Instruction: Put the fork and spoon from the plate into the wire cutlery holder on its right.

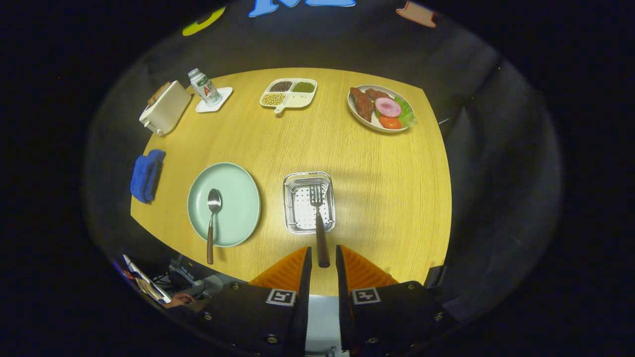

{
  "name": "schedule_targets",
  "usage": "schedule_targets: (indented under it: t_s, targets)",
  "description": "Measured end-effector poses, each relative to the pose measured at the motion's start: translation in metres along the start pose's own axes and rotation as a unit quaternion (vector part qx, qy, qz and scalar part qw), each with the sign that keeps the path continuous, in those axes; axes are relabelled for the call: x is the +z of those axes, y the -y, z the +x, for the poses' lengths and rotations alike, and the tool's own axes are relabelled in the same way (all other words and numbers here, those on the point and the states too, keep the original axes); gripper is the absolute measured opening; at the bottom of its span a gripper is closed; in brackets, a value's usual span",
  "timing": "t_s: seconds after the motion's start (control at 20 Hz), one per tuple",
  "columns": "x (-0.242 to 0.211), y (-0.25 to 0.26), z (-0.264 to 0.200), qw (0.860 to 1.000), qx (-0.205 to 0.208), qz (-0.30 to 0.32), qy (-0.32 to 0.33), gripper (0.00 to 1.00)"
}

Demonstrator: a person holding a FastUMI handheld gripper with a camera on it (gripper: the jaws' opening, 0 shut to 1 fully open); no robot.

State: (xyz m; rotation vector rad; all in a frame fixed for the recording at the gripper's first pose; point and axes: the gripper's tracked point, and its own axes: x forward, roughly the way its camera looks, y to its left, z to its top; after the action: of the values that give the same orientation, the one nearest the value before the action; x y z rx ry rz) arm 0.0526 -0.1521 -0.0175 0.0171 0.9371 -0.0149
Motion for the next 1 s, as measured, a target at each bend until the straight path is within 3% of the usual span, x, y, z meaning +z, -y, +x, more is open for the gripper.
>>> schedule_targets:
  t_s: [0.3,0.35,0.4,0.65,1.0]
  targets:
    - [-0.013,-0.055,-0.023,0.997,0.070,0.018,0.034,0.28]
    - [-0.019,-0.063,-0.023,0.996,0.078,0.013,0.035,0.47]
    - [-0.022,-0.072,-0.024,0.996,0.086,0.009,0.034,0.54]
    - [-0.048,-0.113,-0.008,0.994,0.110,-0.007,0.020,0.54]
    - [-0.080,-0.178,0.016,0.982,0.183,-0.005,-0.043,0.53]
